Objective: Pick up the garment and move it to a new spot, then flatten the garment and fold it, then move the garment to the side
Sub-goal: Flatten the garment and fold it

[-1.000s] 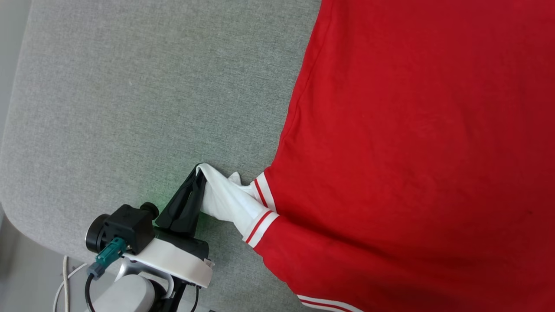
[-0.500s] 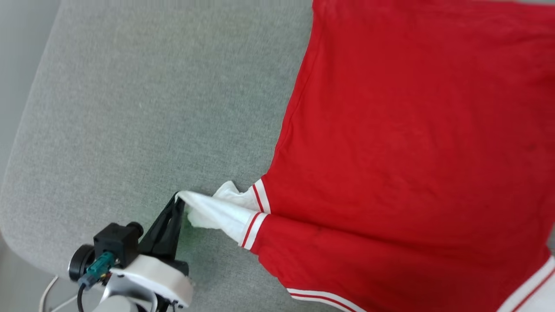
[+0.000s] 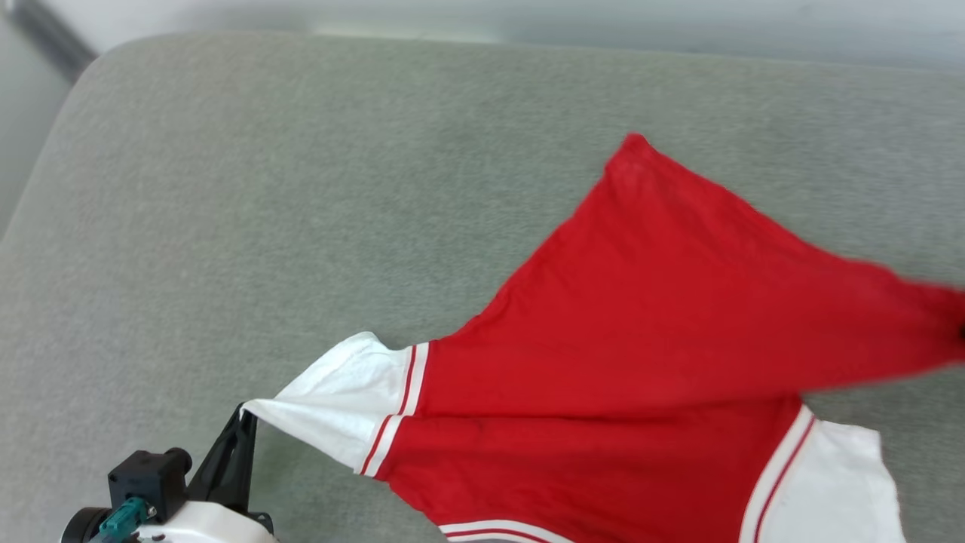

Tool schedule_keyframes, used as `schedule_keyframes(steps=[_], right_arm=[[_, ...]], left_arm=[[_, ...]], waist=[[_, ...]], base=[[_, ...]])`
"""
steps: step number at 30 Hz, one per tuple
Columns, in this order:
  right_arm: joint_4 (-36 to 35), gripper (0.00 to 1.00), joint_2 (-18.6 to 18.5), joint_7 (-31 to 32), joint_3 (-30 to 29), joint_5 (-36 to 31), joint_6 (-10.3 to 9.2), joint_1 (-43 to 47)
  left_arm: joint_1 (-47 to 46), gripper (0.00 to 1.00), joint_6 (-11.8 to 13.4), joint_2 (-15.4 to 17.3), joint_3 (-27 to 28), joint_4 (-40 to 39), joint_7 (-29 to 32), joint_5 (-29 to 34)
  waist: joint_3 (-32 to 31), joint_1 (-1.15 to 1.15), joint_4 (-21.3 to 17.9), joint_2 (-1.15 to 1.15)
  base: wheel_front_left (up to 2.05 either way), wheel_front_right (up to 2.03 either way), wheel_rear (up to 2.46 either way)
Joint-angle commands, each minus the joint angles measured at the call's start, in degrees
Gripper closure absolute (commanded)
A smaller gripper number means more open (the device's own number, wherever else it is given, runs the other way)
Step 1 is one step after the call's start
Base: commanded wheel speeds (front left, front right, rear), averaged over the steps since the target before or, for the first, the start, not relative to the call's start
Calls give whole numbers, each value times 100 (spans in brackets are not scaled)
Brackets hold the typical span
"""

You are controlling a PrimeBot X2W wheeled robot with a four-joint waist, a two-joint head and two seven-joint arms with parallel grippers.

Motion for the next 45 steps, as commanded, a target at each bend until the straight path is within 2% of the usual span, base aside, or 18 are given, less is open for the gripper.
schedule_keyframes(steps=[1, 4, 7, 15, 16, 17, 18, 23, 24, 27, 32, 38, 41, 45], right_arm=[[-27, 100, -87, -69, -46, 78, -4, 296], [-39, 100, -331, -318, -177, 233, -4, 1189], [59, 100, -342, -587, -318, 373, -4, 1995], [156, 100, 123, -1099, -578, 479, -4, 3500], [140, 84, 169, -1145, -669, 453, -4, 3499], [129, 10, 195, -1151, -769, 432, -4, 3467], [133, 0, 202, -1103, -886, 439, -4, 3420], [-334, 0, 212, -1132, -1606, 295, -3, 2888], [-704, 0, 148, -956, -1908, 136, -4, 2415], [-1006, 0, 160, -653, -1983, -10, -3, 1867], [-1224, 0, 389, 77, -1607, -274, -3, 760], [-670, 0, 1021, 814, -801, -722, -3, -404], [-209, 0, 1364, 924, -442, -955, -3, -775], [448, 0, 1745, 752, -131, -1106, -3, -1041]], left_arm=[[84, 100, 32, 7, 22, -33, -10, -17], [220, 100, 77, 42, 65, -71, -12, -56], [302, 100, 112, 79, 110, -108, -14, -66], [317, 100, 130, 133, 110, -160, -8, -42], [316, 100, 124, 136, 110, -161, -8, -43], [313, 100, 120, 140, 106, -163, -4, -42], [306, 100, 117, 145, 98, -164, -3, -37], [203, 100, 115, 132, 47, -190, 27, 9], [117, 100, 93, 80, -19, -203, 37, 58], [-12, 100, 66, 46, -71, -209, 46, 110], [-265, 100, 15, -10, -156, -220, 69, 209], [-573, 100, -61, -140, -225, -192, 61, 281], [-701, 100, -85, -226, -255, -179, 51, 318], [-823, 100, -121, -281, -261, -150, 30, 366]], waist=[[-234, 1, -294, 0], [-302, 1, -438, 0], [-314, 1, -563, 0], [-238, 1, -652, 0], [-229, 1, -663, 0], [-224, 1, -671, 0], [-226, 1, -676, 0], [-206, 1, -646, 0], [-163, 1, -589, 0], [-81, 1, -509, 0], [154, 1, -333, 0], [490, 1, -81, 0], [667, 1, 37, 0], [866, 1, 133, 0]], base=[[0, 0, 0], [0, 0, 0], [0, 0, 0], [0, 0, 0], [0, 0, 0], [0, 0, 0], [0, 0, 0], [0, 0, 0], [0, 0, 0], [0, 0, 0], [0, 0, 0], [0, 0, 0], [0, 0, 0], [0, 0, 0]])
